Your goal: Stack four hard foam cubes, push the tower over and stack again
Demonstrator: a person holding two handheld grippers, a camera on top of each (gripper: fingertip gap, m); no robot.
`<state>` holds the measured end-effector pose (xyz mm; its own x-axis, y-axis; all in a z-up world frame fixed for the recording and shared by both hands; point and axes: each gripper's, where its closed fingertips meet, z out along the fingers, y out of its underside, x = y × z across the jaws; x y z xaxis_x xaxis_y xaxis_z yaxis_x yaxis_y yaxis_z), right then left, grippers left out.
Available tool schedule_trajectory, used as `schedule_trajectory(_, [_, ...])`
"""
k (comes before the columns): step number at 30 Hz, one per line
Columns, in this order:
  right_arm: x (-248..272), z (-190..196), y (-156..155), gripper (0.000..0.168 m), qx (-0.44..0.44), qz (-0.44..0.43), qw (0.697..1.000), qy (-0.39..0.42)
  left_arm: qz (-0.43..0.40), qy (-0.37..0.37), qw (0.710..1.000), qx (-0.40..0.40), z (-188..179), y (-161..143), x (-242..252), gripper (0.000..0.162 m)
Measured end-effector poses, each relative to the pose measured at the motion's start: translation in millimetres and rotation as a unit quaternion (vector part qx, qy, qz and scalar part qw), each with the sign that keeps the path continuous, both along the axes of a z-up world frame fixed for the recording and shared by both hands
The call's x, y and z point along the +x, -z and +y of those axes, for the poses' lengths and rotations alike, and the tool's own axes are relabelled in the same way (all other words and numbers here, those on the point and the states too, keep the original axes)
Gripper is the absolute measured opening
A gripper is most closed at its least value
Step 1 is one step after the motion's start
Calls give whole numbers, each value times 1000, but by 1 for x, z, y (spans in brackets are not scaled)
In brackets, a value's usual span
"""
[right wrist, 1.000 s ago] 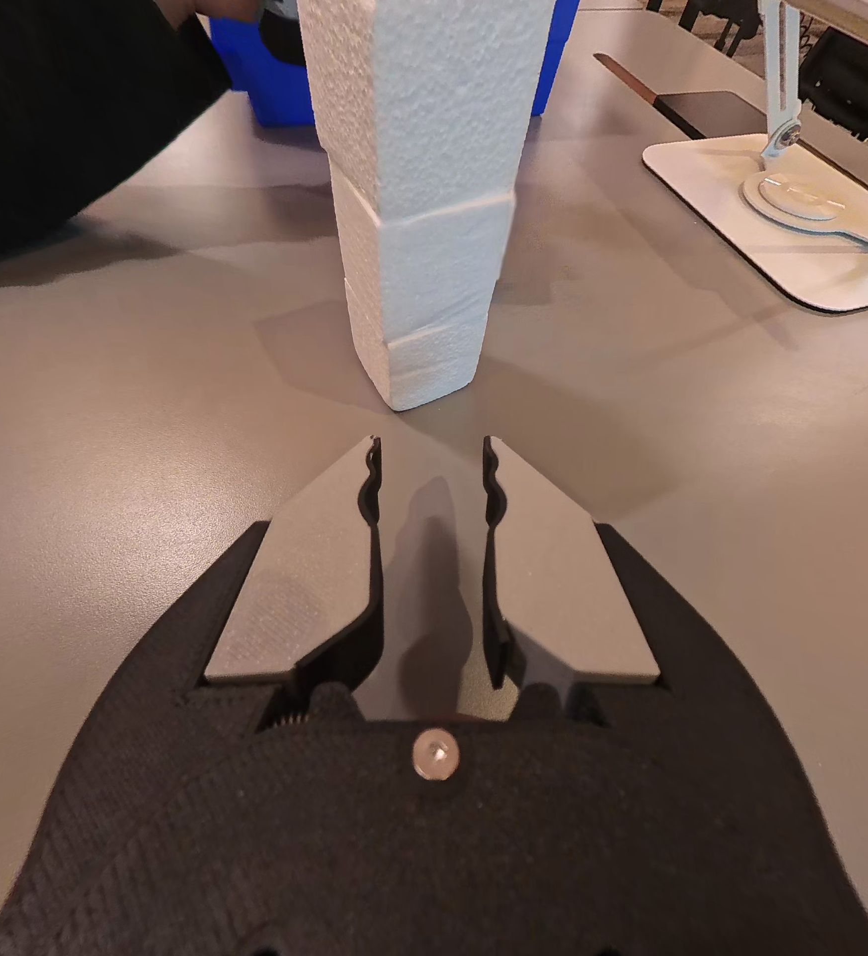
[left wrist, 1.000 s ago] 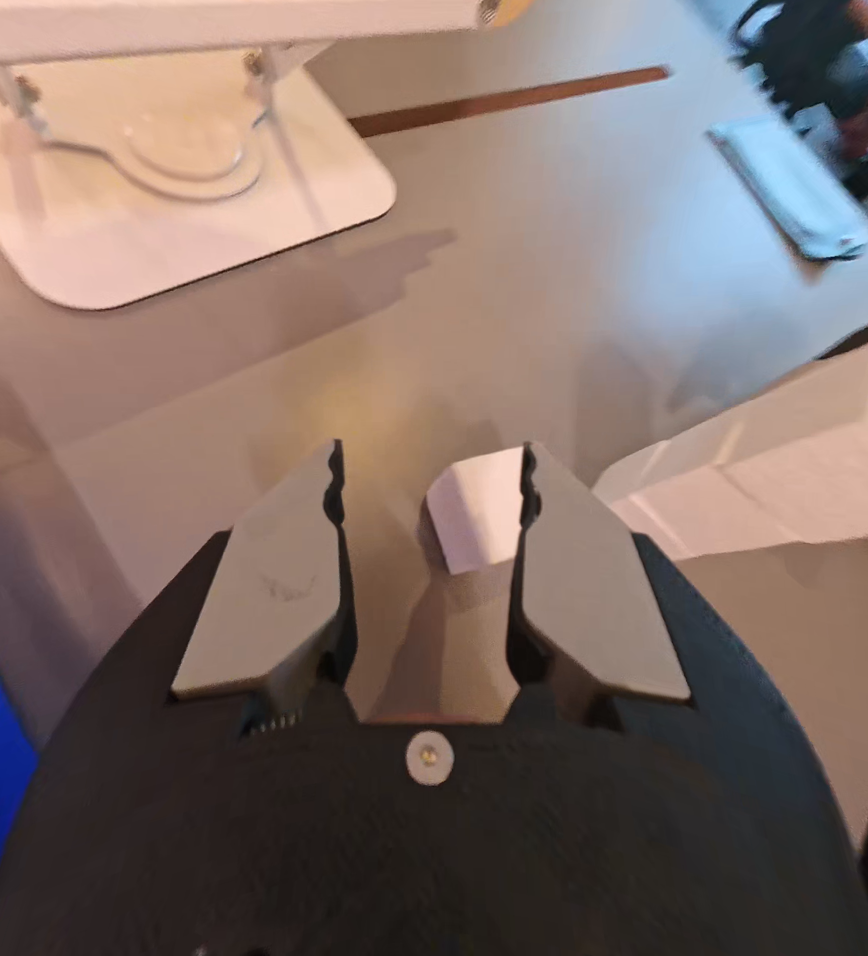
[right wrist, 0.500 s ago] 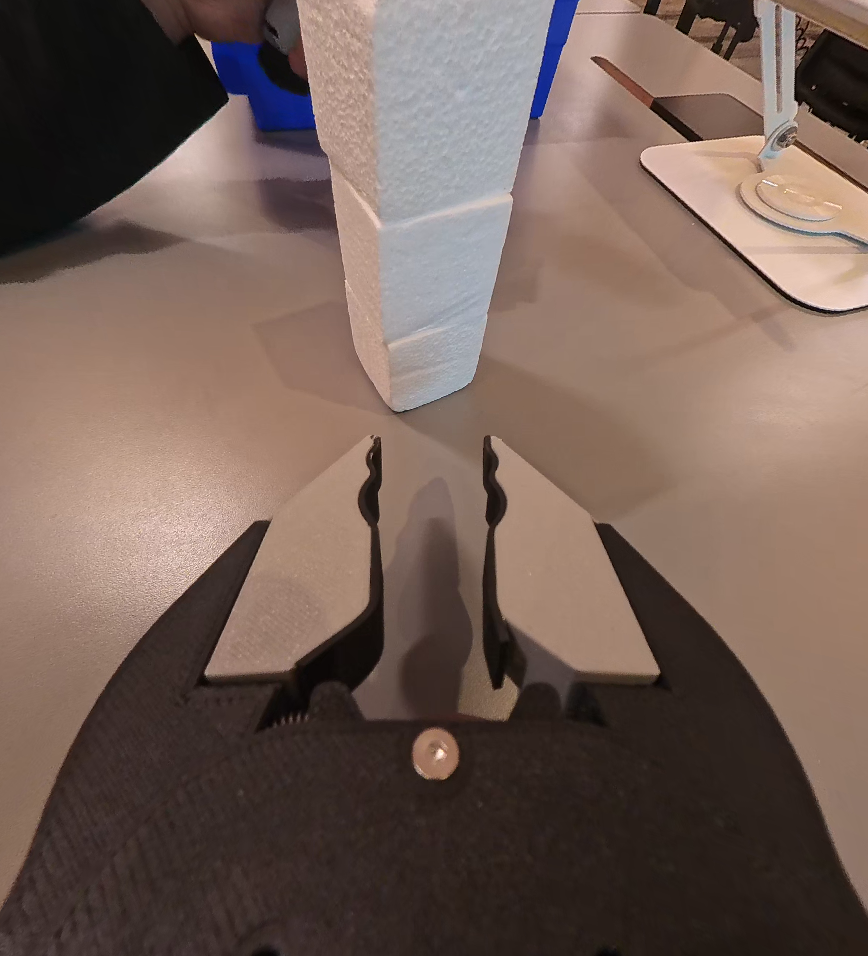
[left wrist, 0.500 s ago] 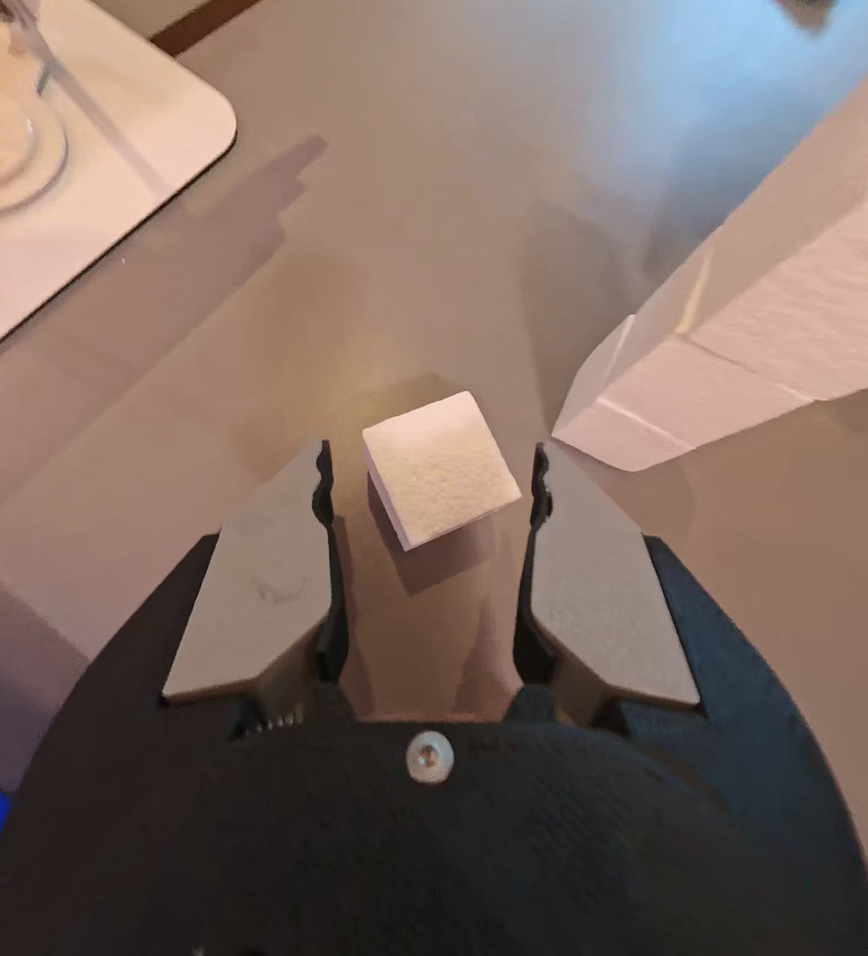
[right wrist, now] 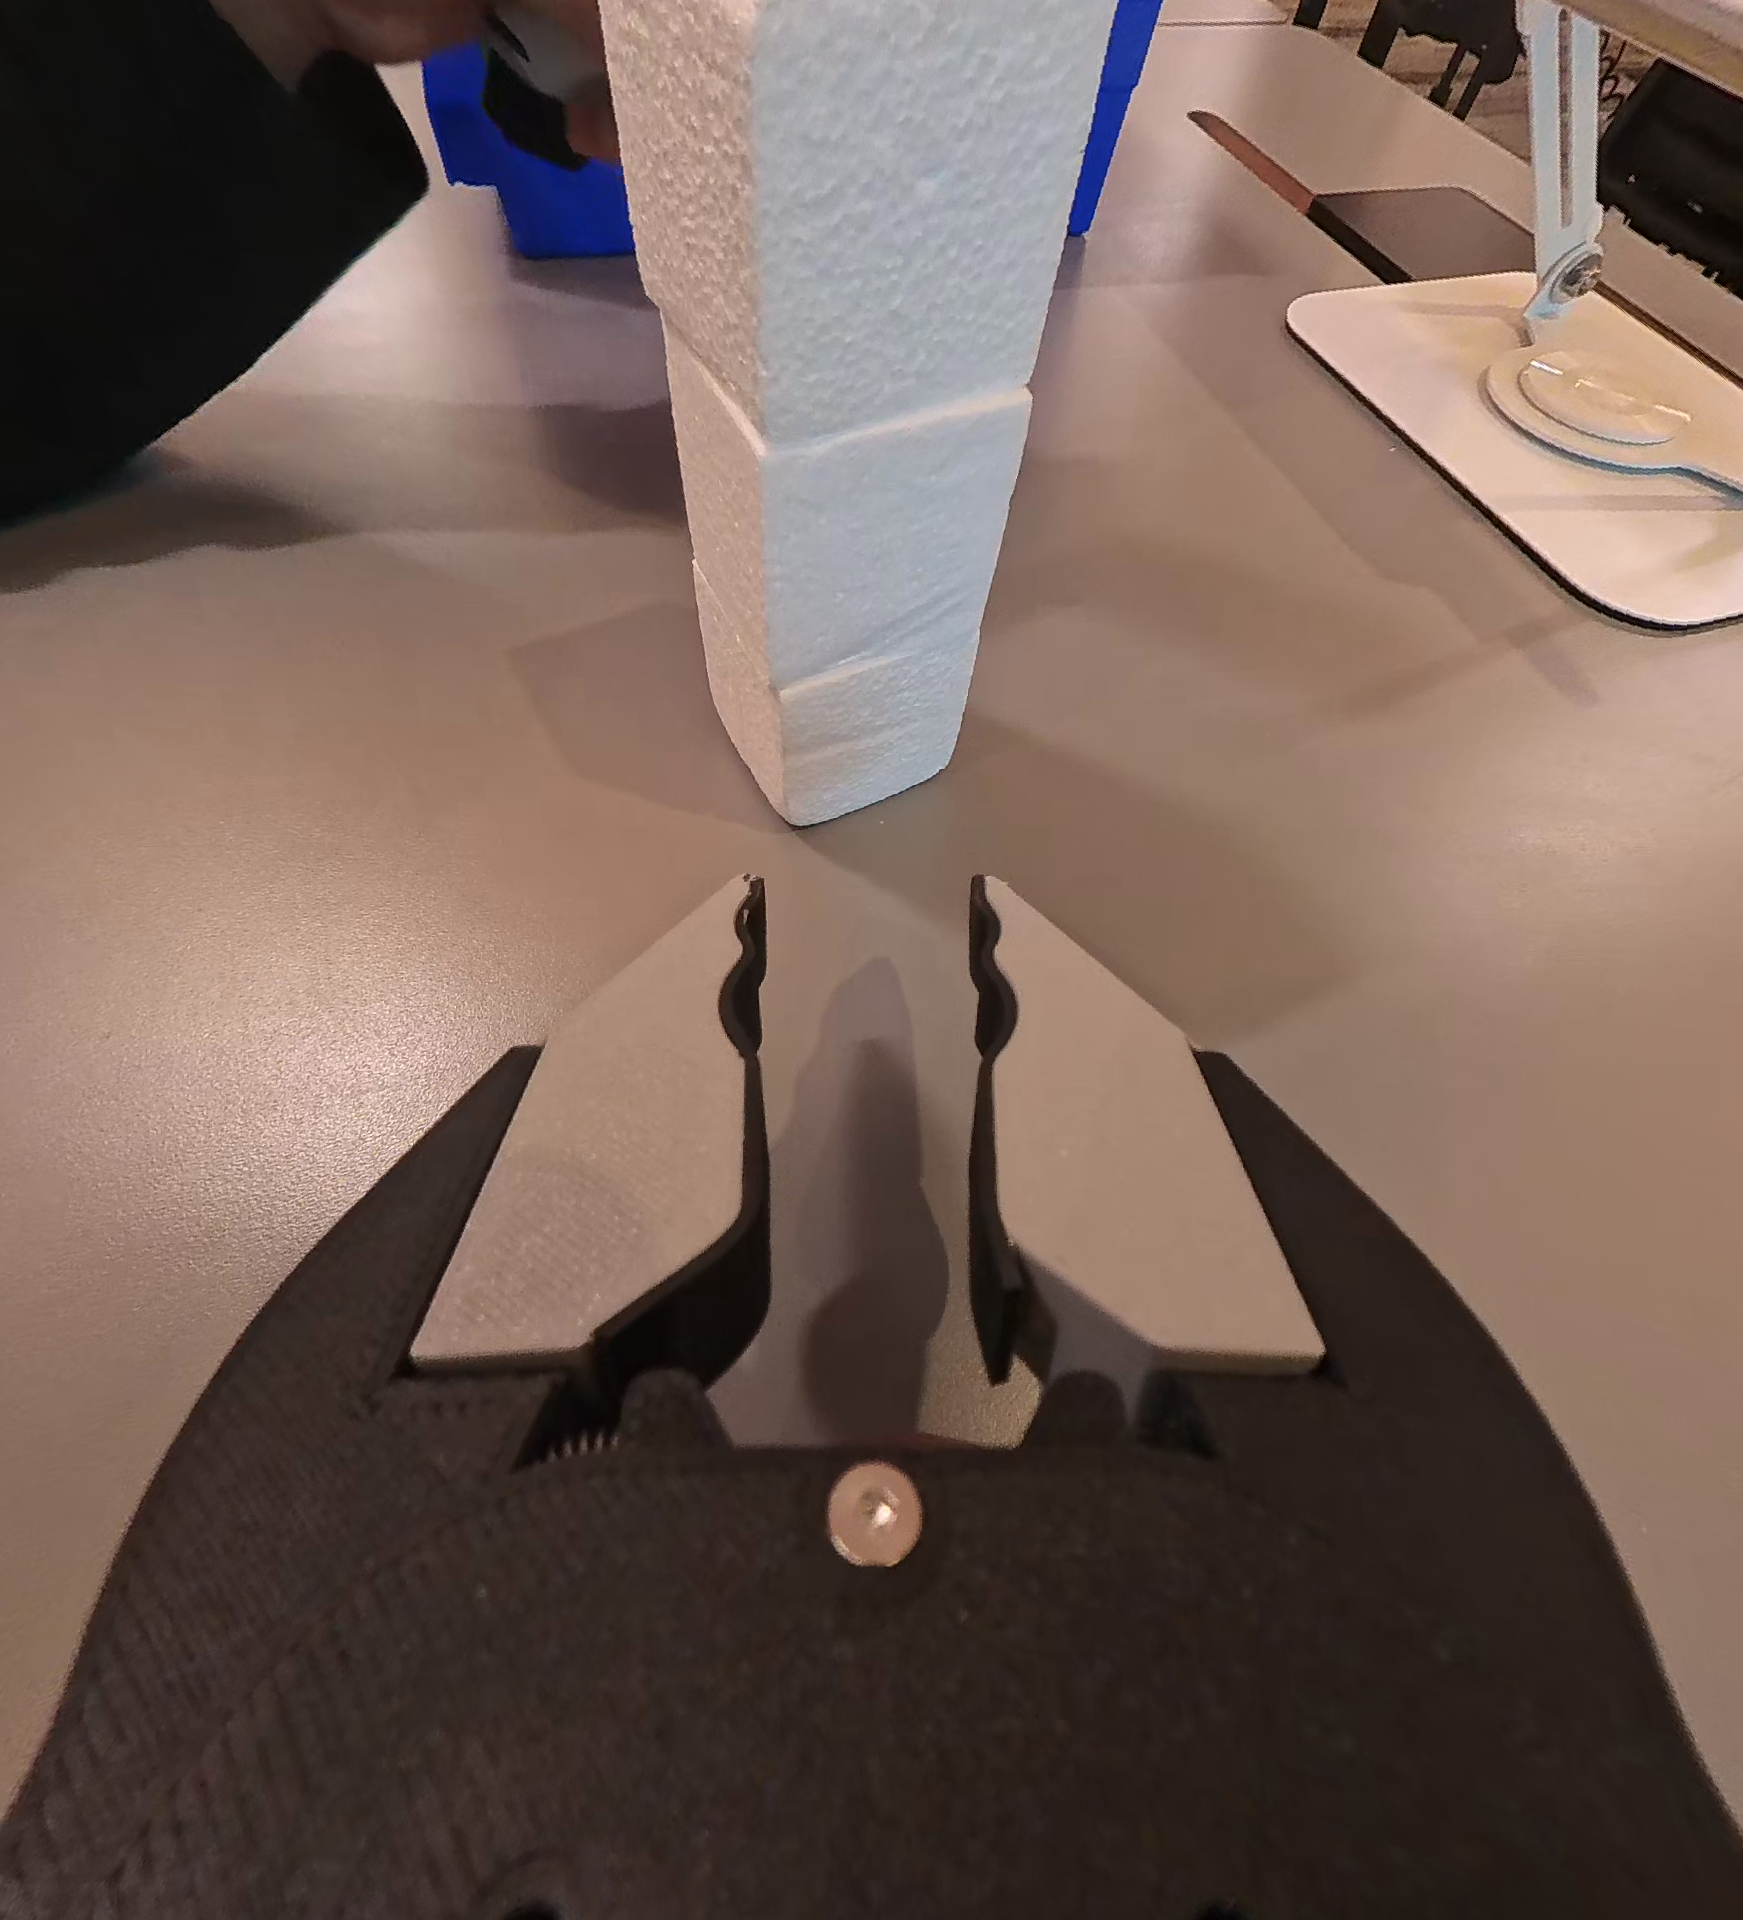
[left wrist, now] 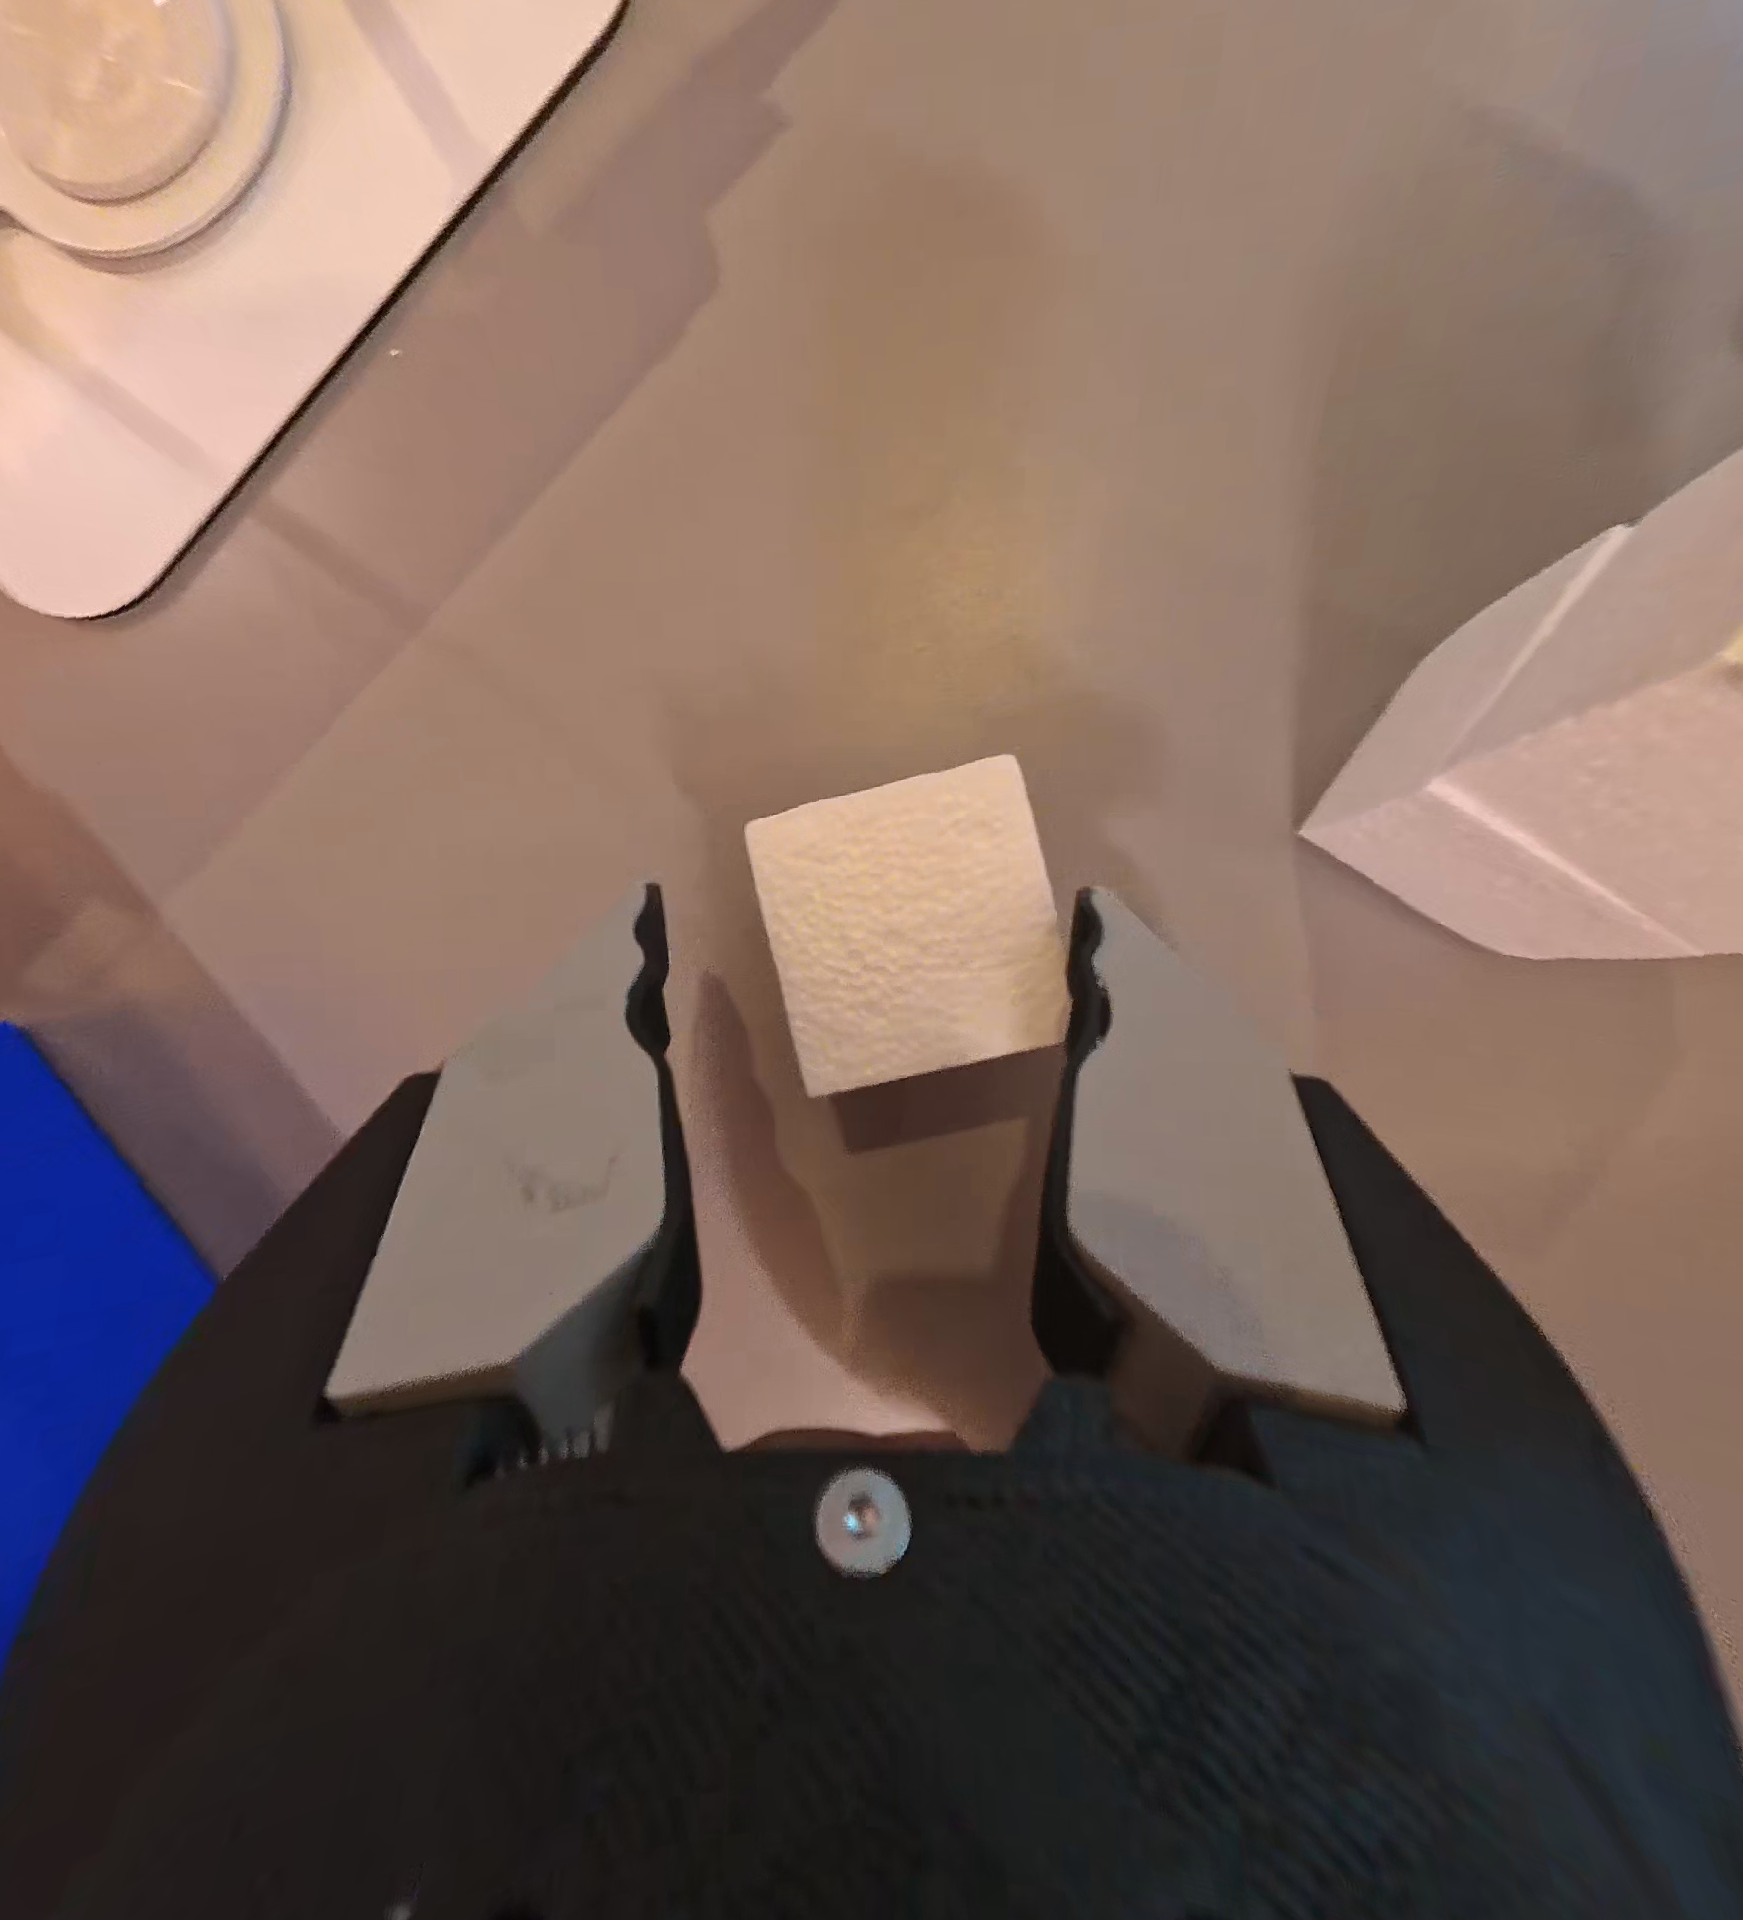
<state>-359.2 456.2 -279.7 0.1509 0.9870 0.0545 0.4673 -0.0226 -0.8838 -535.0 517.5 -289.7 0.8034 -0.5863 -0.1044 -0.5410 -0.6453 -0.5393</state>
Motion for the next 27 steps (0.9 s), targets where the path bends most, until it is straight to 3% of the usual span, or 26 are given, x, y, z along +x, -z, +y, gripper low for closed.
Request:
schedule_trajectory(12, [0, 0, 0, 36, 2, -1, 1000, -1, -16, 8, 1000, 7, -6, -6, -3, 72])
schedule_trajectory(20, [0, -1, 0, 36, 3, -2, 1000, 0, 25, 8, 1000, -12, -3, 13, -6, 72])
schedule_trajectory(23, [0, -1, 0, 36, 3, -2, 1000, -1, 23, 11, 1000, -9, -2, 14, -5, 62])
schedule_trajectory(27, [0, -1, 1, 36, 4, -4, 1000, -1, 2, 19, 1000, -6, -2, 10, -2, 60])
